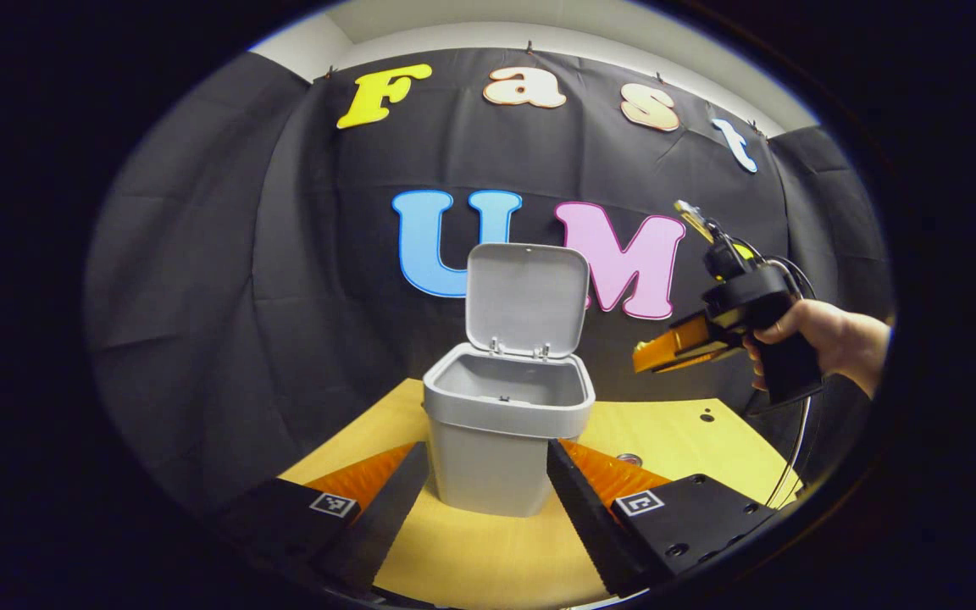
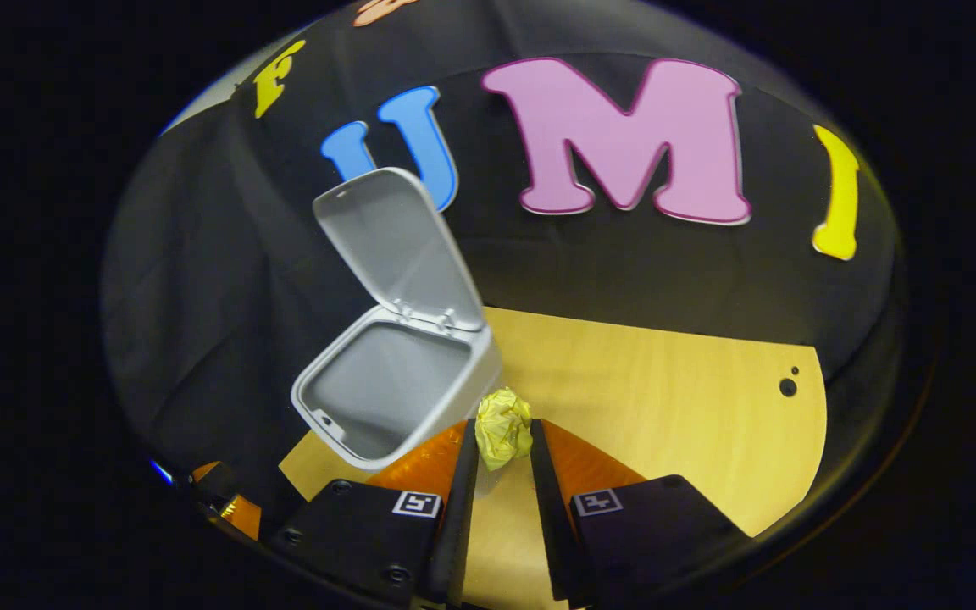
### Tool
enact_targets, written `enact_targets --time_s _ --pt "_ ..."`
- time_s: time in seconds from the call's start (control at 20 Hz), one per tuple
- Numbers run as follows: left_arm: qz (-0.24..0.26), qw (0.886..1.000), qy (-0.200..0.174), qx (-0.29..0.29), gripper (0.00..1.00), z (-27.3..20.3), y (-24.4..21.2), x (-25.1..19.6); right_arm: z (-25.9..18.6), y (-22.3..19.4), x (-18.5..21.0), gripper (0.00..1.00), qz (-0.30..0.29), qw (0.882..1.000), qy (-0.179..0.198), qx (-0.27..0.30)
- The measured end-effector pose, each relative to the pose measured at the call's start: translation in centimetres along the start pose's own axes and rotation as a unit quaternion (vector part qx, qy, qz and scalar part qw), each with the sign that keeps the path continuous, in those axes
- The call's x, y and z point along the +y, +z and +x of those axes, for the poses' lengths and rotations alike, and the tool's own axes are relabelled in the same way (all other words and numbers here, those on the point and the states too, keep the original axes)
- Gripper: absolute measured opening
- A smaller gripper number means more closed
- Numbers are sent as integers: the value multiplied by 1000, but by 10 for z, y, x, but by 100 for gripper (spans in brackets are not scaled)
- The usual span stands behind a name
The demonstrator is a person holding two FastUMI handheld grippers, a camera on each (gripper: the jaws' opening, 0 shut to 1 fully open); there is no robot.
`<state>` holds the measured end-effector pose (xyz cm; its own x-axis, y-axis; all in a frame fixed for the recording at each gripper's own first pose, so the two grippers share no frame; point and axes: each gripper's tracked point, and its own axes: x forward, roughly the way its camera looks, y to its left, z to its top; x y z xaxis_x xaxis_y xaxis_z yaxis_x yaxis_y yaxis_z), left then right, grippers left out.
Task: Press the lid of the desktop garbage bin to open it, pick up the crumpled paper on the desktop and throw it into the bin, then pick up the pop can on the desktop and drop it into the bin, and finally close the garbage bin lid.
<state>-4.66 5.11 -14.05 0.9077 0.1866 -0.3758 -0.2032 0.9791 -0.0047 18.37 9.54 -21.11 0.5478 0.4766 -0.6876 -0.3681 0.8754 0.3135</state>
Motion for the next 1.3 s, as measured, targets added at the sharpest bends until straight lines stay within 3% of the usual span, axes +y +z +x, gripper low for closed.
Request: enact_targets --time_s 0.3,0.6,0.65,0.7,0.85,1.05,1.3 --pt "26 999 43 0 95 -17 1 41 44 4 79 41 -50 997 55 18" --pt "25 996 90 11 95 -38 -4 70 76 -6 98 42 -57 996 65 35" --pt "24 995 95 13 95 -40 -5 73 80 -6 94 29 -57 996 58 35" --pt "25 995 98 16 95 -40 -6 76 80 -6 94 73 -56 996 60 35" --pt "23 995 94 19 95 -31 -9 77 78 -2 87 100 -55 997 50 26" --pt "19 997 64 27 95 -17 -20 59 66 22 69 99 -52 998 27 -31" --pt "48 997 -38 56 95 7 -51 -4 13 46 -11 99 -39 989 -65 -129"
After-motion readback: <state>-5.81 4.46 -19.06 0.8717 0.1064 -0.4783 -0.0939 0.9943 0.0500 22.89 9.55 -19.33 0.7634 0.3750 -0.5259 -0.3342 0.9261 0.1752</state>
